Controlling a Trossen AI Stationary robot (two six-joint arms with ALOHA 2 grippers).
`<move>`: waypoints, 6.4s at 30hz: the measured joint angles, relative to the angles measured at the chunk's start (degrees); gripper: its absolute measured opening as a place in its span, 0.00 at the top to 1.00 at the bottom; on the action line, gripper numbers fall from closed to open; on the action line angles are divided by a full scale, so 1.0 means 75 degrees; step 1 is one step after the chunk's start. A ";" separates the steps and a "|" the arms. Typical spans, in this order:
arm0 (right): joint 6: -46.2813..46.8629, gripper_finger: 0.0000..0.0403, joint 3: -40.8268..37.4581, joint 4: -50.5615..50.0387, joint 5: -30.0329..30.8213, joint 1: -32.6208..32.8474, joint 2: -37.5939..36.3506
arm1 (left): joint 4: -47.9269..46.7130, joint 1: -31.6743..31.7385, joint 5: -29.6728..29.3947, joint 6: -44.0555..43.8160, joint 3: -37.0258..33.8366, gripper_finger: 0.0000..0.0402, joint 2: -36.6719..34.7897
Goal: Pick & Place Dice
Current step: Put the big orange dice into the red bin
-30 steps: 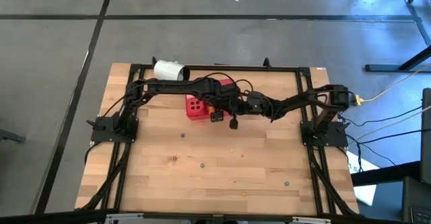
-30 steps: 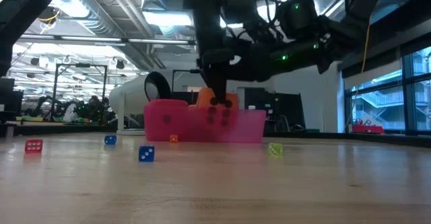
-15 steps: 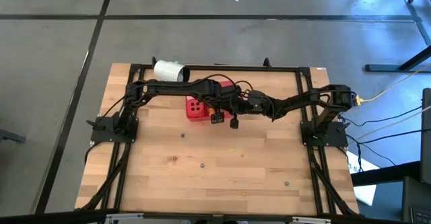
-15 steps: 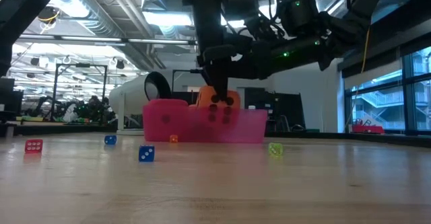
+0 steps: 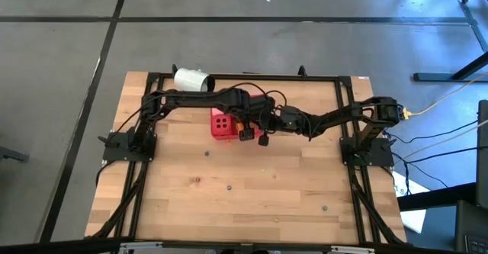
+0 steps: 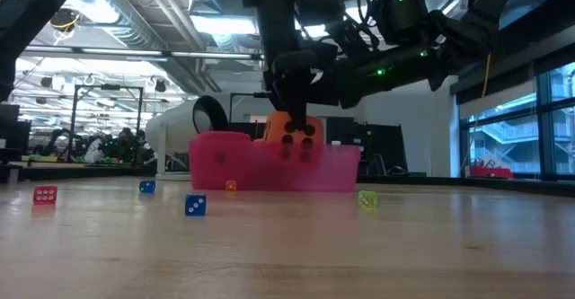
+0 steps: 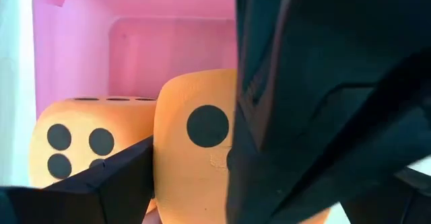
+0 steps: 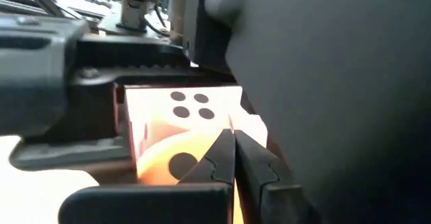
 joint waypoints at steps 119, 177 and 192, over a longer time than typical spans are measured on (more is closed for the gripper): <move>-0.0639 0.36 0.0286 -0.2221 0.2897 0.0881 -0.0997 | 0.0132 0.0695 -0.0333 0.0733 -0.0047 0.06 -0.0593; -0.0121 0.98 0.0271 -0.4411 0.3652 0.1246 -0.1670 | -0.0895 0.0481 -0.0344 0.0388 -0.0047 0.06 -0.2615; -0.0243 0.98 0.0271 -0.4163 0.3620 0.1246 -0.1670 | 0.1664 0.0138 -0.0426 0.0333 -0.3539 0.06 -0.5930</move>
